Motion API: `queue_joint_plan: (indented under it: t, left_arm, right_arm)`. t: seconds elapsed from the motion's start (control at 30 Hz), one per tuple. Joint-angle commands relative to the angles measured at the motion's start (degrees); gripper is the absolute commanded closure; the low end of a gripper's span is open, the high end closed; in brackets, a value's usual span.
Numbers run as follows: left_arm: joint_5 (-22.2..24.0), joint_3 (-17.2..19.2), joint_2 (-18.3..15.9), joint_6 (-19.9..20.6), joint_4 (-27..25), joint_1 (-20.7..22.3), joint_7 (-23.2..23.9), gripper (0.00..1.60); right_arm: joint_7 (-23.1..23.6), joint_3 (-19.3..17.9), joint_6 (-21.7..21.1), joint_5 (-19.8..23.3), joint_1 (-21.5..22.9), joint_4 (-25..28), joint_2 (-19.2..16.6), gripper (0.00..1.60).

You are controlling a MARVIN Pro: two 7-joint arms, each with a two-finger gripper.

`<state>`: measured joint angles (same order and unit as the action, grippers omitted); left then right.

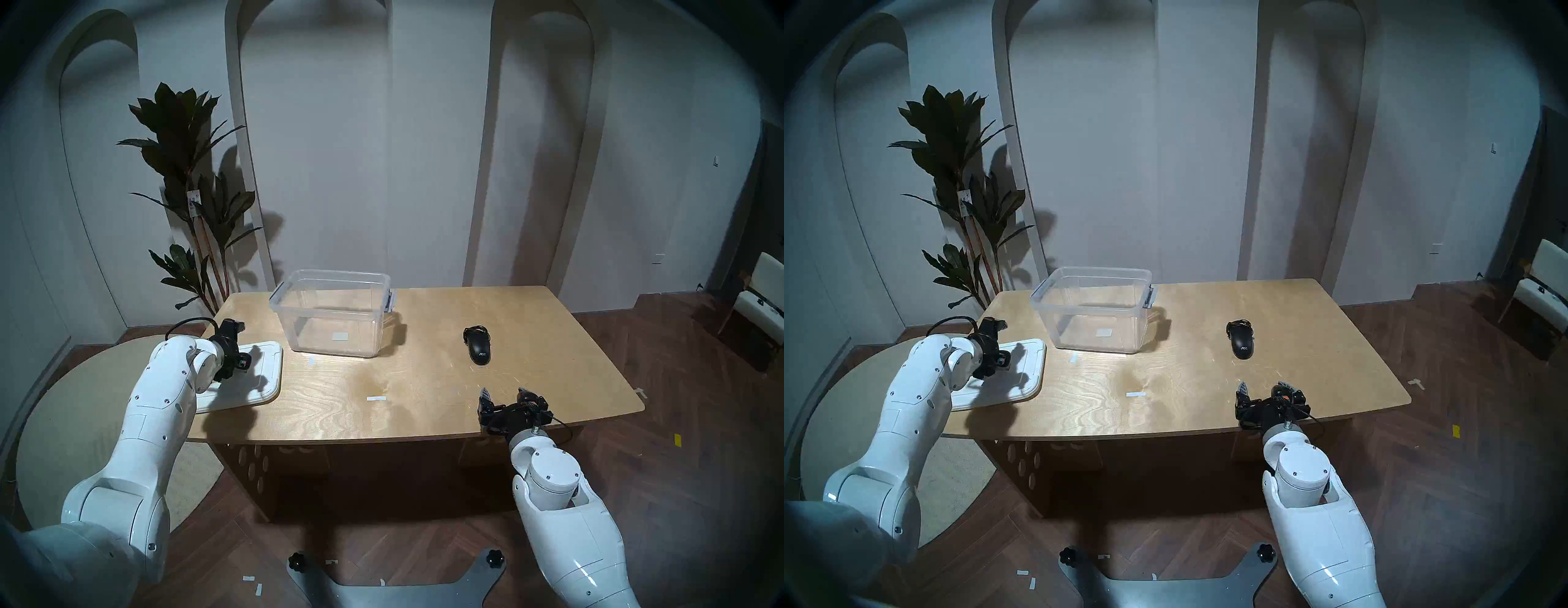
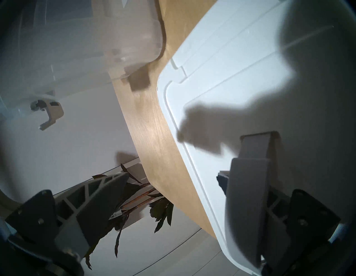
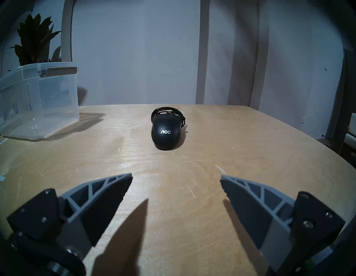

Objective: Open a storage container and put mouse inside

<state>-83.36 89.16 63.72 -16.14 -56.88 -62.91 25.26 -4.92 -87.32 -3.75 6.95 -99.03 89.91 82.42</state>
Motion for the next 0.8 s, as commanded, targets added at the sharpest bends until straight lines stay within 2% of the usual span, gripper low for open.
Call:
queue_joint_plan:
  t: [0.0,0.17,0.33,0.4,0.47,0.53,0.77]
  left_arm:
    - [-0.10,0.03,-0.76,-0.55,-1.80,-0.55,0.19,0.00]
    - [-0.86,-0.87,-1.64,-1.79,-2.10,-1.26,1.05,0.00]
    - [-3.94,-1.81,-3.08,0.58,-4.13,-3.21,0.45,0.00]
    - [-2.38,-0.09,-2.92,0.89,-5.50,-4.20,-0.36,0.00]
    - [-2.98,-0.20,-3.34,1.39,-6.93,-4.87,-0.71,0.00]
    - [-1.35,1.46,-2.37,2.11,-7.72,-5.22,-2.06,0.00]
    - [1.75,3.75,0.56,2.84,-7.11,-3.10,-4.84,0.00]
  right_arm:
    - [0.04,0.00,0.60,0.04,0.23,1.43,0.04,0.00]
    - [-0.03,0.07,0.61,0.12,0.23,1.42,-0.03,0.00]
    - [-0.10,0.14,0.61,0.19,0.25,1.41,-0.11,0.00]
    - [-0.12,0.16,0.61,0.22,0.25,1.40,-0.13,0.00]
    - [-0.16,0.20,0.61,0.26,0.26,1.39,-0.17,0.00]
    - [-0.19,0.23,0.61,0.29,0.27,1.38,-0.21,0.00]
    - [-0.30,0.34,0.59,0.40,0.32,1.31,-0.32,0.00]
